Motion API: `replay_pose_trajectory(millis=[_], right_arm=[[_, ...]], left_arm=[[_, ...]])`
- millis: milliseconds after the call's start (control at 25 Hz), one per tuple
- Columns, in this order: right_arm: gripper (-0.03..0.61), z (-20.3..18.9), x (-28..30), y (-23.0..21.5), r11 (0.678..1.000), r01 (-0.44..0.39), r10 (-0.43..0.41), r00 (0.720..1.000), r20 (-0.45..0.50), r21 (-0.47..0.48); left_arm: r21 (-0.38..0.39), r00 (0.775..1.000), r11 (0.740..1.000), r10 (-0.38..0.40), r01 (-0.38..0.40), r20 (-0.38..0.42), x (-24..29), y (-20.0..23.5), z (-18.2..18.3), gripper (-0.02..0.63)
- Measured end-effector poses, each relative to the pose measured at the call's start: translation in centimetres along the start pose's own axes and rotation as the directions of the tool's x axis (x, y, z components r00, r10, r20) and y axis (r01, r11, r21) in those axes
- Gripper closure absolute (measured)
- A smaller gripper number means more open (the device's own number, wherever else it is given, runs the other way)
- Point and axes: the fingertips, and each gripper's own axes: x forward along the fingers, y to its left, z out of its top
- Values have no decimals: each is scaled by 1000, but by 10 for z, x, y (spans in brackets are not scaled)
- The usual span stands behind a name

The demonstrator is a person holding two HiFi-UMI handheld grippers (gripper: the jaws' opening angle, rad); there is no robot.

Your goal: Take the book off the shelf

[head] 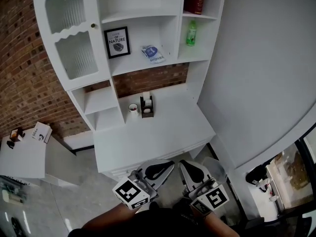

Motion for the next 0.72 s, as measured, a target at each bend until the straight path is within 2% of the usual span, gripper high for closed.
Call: replay_pose_trajectory(millis=[160, 360, 560, 720], right_arm=[[563, -5, 19, -9, 997, -57, 56, 998, 15, 46], [563, 3, 50, -33, 987, -148, 145, 988, 48, 67], [563, -4, 77, -77, 975, -217, 217, 976, -2, 49], [563, 8, 95, -126, 963, -268, 268, 963, 10, 31]], left_arm=[[-65, 1000, 998, 27, -27, 8, 4, 17, -5, 606], [-68, 994, 992, 108, -107, 14, 17, 47, -1, 606], [-40, 979, 978, 203, -202, 14, 46, 80, -1, 606], [6, 967, 967, 255, -255, 27, 91, 106, 0, 606]])
